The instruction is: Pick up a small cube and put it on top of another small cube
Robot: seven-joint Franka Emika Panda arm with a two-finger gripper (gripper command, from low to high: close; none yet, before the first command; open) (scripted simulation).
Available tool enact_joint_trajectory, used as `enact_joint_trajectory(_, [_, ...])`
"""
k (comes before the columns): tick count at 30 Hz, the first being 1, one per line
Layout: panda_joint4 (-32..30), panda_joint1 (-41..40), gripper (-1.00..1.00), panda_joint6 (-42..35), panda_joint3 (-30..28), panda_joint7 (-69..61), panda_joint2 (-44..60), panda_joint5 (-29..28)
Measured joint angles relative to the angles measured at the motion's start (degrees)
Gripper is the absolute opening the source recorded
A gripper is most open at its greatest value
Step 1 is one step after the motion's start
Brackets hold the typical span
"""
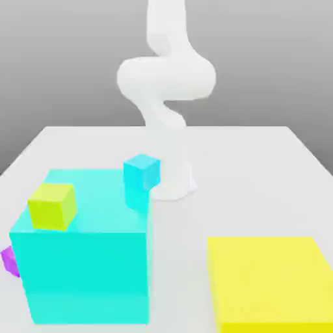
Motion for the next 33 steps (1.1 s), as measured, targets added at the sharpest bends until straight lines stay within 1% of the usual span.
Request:
enact_joint_trajectory(9, [5.45,7.33,0.00,2.49,0.57,-13.33,19.06,1.18])
enact_joint_trajectory(19, [11.39,13.72,0.00,5.20,3.79,-26.90,39.82,1.11])
enact_joint_trajectory(26, [15.53,17.10,0.00,7.13,6.27,-34.73,54.43,-1.53])
enact_joint_trajectory(33, [19.74,20.87,0.00,8.86,8.74,-41.10,69.19,-6.49])
